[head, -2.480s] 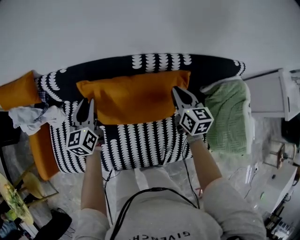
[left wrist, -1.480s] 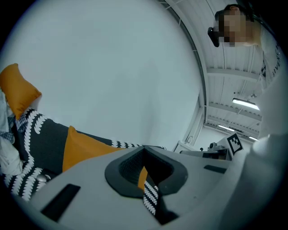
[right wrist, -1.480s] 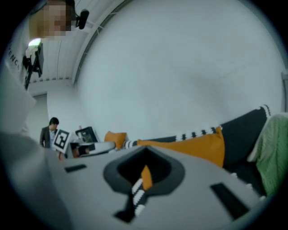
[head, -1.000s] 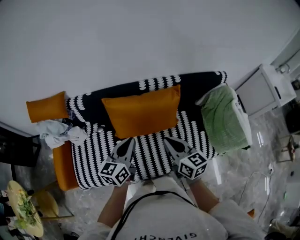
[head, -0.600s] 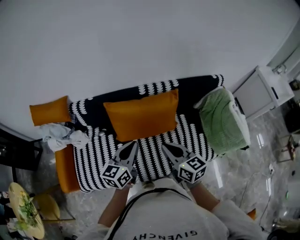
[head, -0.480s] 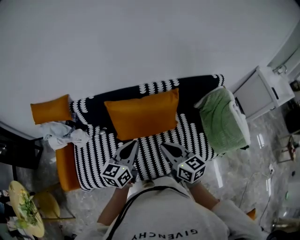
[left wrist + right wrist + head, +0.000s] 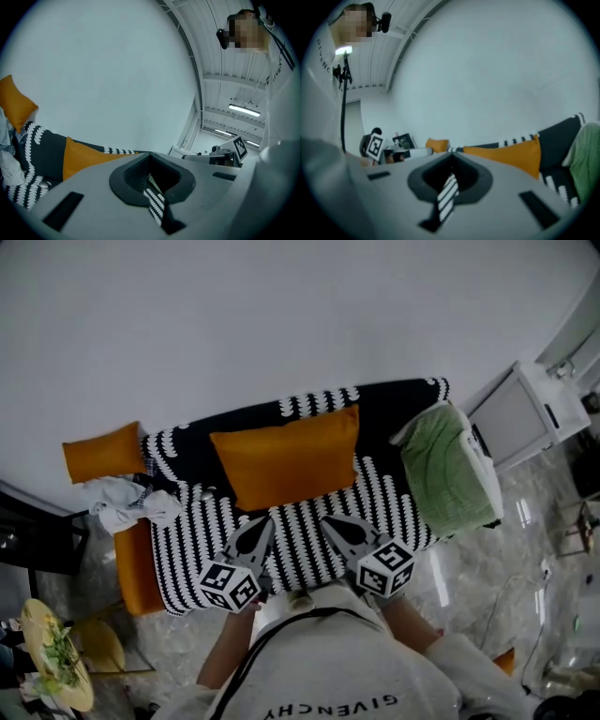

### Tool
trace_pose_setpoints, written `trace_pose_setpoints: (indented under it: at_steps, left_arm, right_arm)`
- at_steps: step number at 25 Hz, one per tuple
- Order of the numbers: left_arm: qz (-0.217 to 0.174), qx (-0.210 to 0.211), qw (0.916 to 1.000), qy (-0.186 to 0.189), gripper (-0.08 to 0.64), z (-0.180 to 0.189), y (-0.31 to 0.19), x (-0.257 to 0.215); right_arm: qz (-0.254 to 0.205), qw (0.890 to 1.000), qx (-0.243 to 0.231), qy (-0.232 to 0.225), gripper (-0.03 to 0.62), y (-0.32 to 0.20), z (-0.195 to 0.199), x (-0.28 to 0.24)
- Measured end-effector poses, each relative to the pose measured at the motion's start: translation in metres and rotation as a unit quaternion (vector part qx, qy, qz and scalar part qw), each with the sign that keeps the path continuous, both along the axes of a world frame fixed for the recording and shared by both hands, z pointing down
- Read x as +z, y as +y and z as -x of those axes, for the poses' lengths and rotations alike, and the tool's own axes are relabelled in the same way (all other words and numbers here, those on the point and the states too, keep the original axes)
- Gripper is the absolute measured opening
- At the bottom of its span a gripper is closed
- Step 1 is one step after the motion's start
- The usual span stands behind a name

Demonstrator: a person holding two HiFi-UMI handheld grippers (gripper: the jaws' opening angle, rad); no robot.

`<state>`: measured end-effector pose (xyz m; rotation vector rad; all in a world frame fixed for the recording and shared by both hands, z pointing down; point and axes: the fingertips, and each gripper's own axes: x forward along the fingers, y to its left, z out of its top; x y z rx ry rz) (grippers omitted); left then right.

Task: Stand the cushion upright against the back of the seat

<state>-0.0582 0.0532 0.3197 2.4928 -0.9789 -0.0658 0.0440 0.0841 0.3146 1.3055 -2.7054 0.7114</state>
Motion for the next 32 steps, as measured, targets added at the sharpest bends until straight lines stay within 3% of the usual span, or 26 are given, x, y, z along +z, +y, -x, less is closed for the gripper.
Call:
trace_pose_setpoints:
  at_steps: [32]
  left_arm:
    - [0.029, 0.023, 0.9993, 0.008, 0.023, 0.001, 0.026, 0.017]
  right_arm:
    - [0.025, 0.999, -0.021, -0.004, 0.015, 0.020, 0.018, 0.011]
